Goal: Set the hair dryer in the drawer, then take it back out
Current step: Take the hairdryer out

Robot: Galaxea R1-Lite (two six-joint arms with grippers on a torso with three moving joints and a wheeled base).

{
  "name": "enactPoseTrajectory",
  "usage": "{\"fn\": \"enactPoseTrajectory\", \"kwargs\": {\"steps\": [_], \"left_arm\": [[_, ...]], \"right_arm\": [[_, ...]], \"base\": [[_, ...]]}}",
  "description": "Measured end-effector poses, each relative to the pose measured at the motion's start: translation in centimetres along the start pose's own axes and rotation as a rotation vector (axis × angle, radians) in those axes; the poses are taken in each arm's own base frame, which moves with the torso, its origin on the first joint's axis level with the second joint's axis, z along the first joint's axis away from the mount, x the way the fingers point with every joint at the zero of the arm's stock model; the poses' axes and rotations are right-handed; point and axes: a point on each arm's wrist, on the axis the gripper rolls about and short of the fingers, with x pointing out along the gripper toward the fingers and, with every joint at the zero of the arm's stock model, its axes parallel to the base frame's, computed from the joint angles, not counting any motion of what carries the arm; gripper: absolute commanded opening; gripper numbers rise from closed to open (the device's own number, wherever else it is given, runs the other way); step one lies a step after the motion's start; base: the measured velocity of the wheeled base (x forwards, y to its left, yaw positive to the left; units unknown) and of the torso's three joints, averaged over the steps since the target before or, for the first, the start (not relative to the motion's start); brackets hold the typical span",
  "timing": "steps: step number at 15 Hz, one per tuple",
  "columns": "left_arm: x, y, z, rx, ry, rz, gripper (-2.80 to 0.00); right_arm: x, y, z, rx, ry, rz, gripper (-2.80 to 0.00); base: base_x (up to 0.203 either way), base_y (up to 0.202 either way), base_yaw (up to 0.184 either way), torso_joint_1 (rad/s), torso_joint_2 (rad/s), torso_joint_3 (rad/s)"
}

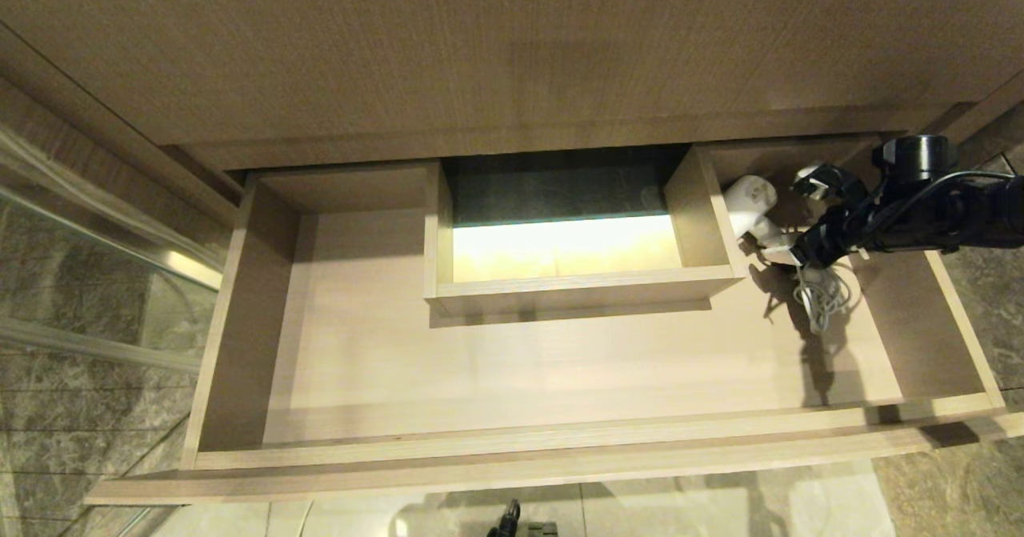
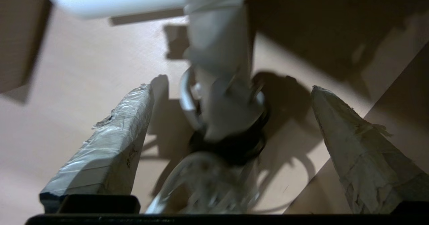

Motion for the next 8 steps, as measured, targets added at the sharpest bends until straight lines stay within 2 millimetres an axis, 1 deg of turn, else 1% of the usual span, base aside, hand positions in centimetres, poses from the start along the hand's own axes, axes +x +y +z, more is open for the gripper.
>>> {"fn": "enactPoseTrajectory", "kwargs": {"steps": [3, 7, 8], "left_arm": [[0.0, 0.0, 0.0, 0.0, 0.0, 0.0, -2.8], [0.0, 0.0, 0.0, 0.0, 0.0, 0.0, -2.8], [0.0, 0.0, 0.0, 0.0, 0.0, 0.0, -2.8]], "right_arm": [[1.7, -0.2, -0.4, -0.017, 0.002, 0.001, 0.0], [3.3, -0.1, -1.3, -0.036, 0.018, 0.011, 0.0], [3.6, -0.1, -1.5, -0.037, 0.017, 0.012, -2.8]], "base": [[0.0, 0.0, 0.0, 0.0, 0.0, 0.0], [0.0, 0.0, 0.0, 0.0, 0.0, 0.0], [0.0, 0.0, 0.0, 0.0, 0.0, 0.0]]}}
